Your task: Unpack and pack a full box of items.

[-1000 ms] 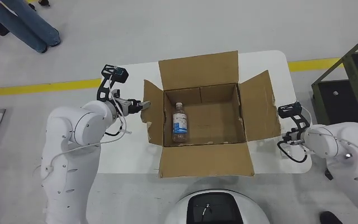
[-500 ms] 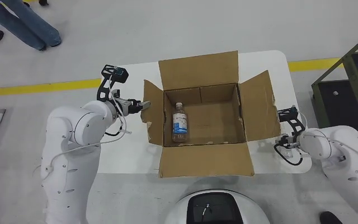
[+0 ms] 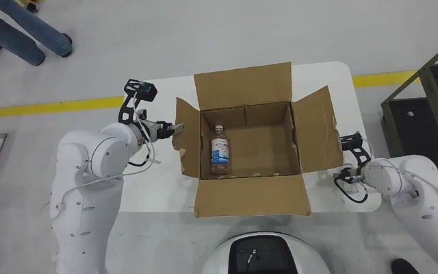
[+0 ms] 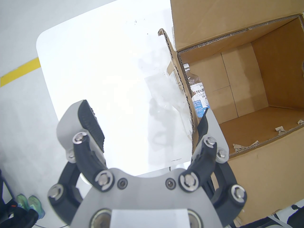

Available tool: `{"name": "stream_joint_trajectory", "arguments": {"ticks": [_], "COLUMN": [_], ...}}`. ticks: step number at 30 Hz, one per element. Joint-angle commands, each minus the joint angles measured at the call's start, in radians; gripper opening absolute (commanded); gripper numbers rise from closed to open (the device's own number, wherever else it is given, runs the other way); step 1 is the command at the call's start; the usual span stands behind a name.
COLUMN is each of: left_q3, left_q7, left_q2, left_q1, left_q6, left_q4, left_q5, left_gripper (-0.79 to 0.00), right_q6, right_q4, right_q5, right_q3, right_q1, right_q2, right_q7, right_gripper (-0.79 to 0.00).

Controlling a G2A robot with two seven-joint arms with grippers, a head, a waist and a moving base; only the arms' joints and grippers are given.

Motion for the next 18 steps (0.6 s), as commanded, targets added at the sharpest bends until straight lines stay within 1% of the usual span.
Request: {"name": "stream_joint_trajectory", "arguments": {"ticks": [1,5,7,9,10,11,12,15,18], "left_q3": [0.000,0.000,0.000,0.000,0.000,0.000,0.000,0.000,0.000], "left_q7": [0.000,0.000,0.000,0.000,0.000,0.000,0.000,0.000,0.000], "left_q2": [0.000,0.000,0.000,0.000,0.000,0.000,0.000,0.000,0.000], "left_q1": [0.000,0.000,0.000,0.000,0.000,0.000,0.000,0.000,0.000], "left_q6": [0.000,0.000,0.000,0.000,0.000,0.000,0.000,0.000,0.000], "left_q4": [0.000,0.000,0.000,0.000,0.000,0.000,0.000,0.000,0.000], "left_q5": [0.000,0.000,0.000,0.000,0.000,0.000,0.000,0.000,0.000], "left_gripper": [0.000,0.000,0.000,0.000,0.000,0.000,0.000,0.000,0.000], "right_q6": [-0.001,-0.001,-0.001,-0.002,-0.002,-0.001,0.000,0.012,0.039], "right_q4": [0.003,0.014,0.019,0.024,0.026,0.028,0.028,0.014,-0.026], "right_q5": [-0.002,-0.002,-0.005,-0.005,-0.007,-0.009,-0.010,0.001,0.065], "right_q3": [-0.005,-0.018,-0.023,-0.028,-0.030,-0.030,-0.029,-0.007,0.071], "right_q1": [0.002,0.011,0.016,0.022,0.024,0.026,0.029,0.029,0.019], "right_q2": [-0.001,-0.004,-0.006,-0.007,-0.007,-0.008,-0.008,-0.007,-0.004], "right_q7": [-0.001,-0.004,-0.003,-0.003,-0.002,-0.002,-0.002,-0.009,-0.040], "right_gripper": [-0.394,-0.400,-0.419,-0.474,-0.536,-0.634,-0.785,-0.785,-0.785]}}
